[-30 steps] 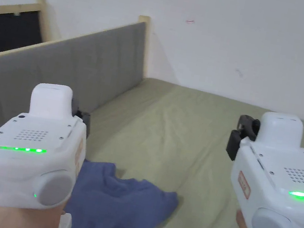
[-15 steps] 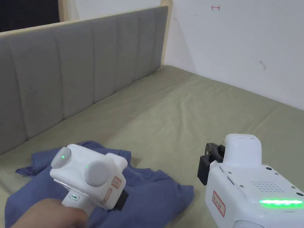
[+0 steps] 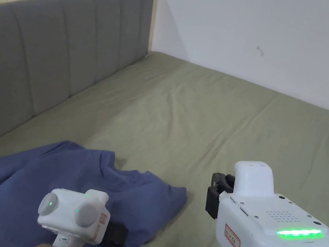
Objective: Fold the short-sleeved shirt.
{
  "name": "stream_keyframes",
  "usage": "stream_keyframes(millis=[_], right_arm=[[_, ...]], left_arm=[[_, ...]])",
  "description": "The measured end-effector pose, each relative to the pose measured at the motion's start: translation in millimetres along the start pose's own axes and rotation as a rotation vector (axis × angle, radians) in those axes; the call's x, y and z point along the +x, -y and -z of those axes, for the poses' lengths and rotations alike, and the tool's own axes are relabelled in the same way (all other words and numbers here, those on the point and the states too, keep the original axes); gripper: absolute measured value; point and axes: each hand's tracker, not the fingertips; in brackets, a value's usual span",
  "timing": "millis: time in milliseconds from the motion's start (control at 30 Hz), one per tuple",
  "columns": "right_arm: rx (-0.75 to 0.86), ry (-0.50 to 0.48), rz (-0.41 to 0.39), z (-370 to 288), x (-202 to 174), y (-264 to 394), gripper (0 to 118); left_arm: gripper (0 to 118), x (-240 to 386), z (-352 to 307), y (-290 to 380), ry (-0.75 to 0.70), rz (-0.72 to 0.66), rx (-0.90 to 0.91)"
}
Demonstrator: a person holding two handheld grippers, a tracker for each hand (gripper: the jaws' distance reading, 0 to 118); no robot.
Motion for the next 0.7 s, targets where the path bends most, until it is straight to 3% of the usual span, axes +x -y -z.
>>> stream_keyframes(millis=[133, 167, 233, 267, 300, 333, 367, 400, 467, 533, 700], right_arm=[[-0.015, -0.024, 0.060, -3, 2, 0, 0], [-0.014, -0.029, 0.061, -6, 3, -2, 0], [-0.005, -0.030, 0.045, -12, 4, -6, 0], [0.006, -0.027, 0.033, -16, 3, -9, 0], [0.019, -0.026, 0.028, -21, 4, -11, 0], [0.034, -0.027, 0.027, -27, 5, -13, 0], [0.050, -0.029, 0.030, -33, 6, -16, 0], [0.060, -0.030, 0.031, -37, 7, -17, 0], [0.077, -0.029, 0.036, -46, 11, -22, 0], [0.106, -0.021, 0.048, -56, 15, -26, 0], [0.179, 0.000, 0.104, -88, 36, -41, 0]], left_arm=[[118, 6, -15, 8, -0.033, 0.085, 0.035], [111, 5, -24, 8, -0.031, 0.106, 0.056], [55, 4, -44, 9, -0.059, 0.169, 0.131], [12, 1, -56, 9, -0.070, 0.188, 0.165], [0, -3, -66, 11, -0.114, 0.202, 0.175], [0, -12, -84, 13, -0.140, 0.191, 0.238], [0, -23, -109, 11, -0.033, 0.150, 0.308], [0, -28, -126, 7, -0.039, 0.145, 0.339], [0, -31, -174, -3, -0.177, 0.223, 0.468], [0, -31, -220, -21, -0.174, 0.233, 0.567], [0, 21, -336, -65, -0.082, 0.238, 0.779]])
